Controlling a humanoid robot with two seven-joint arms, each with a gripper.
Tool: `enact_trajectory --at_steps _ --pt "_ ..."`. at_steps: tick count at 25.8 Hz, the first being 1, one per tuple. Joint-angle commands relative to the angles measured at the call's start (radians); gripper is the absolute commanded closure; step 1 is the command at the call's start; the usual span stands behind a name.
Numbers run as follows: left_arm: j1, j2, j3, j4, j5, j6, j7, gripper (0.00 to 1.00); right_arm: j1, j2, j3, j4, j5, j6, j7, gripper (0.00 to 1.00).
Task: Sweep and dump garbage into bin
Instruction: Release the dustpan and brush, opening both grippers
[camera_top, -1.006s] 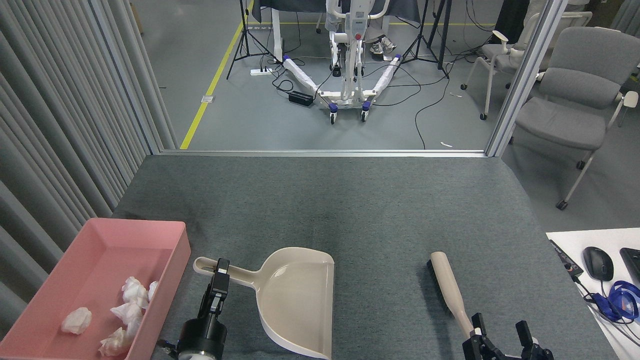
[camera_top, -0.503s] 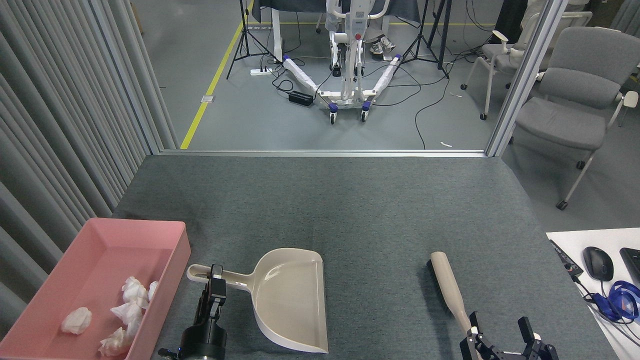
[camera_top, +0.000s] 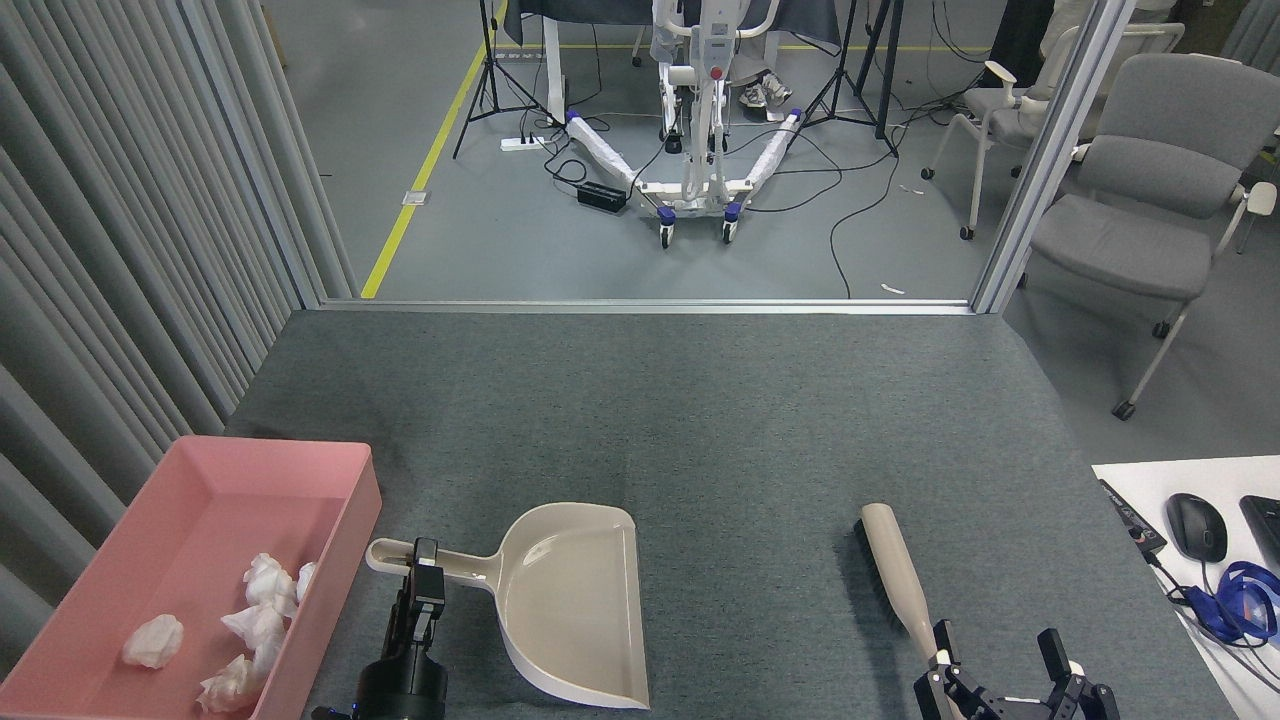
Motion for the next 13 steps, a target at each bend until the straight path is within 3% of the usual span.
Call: enact_trajectory --at_steps 1,4,8,10,12,13 --pt "0.001 -0.002 0.001 0.044 0.0 -0.02 0.006 1.0 -0.004 0.004 0.0 0.0 0.0 0.002 0.0 0.02" --pt "0.001 -0.004 -0.001 0.07 0.009 -0.04 0.014 0.97 -0.009 0.007 0.0 0.0 0.0 0.003 0.003 0.02" --pt "0.001 -0.004 -0.002 0.062 0.011 -0.04 0.02 0.84 -0.012 0.01 0.008 0.0 0.002 0.049 0.027 0.02" --pt "0.001 -0.004 -0.002 0.061 0.011 -0.033 0.021 0.68 -0.012 0.015 0.011 0.0 0.008 0.071 0.052 0.02" --pt "0.001 -0.006 -0.001 0.061 0.012 -0.028 0.026 0.35 -0.012 0.018 0.011 -0.002 0.029 0.074 0.055 0.02" --pt "0.002 -0.012 -0.001 0.064 0.012 -0.028 0.026 0.29 -0.013 0.018 0.011 -0.002 0.037 0.075 0.055 0.02"
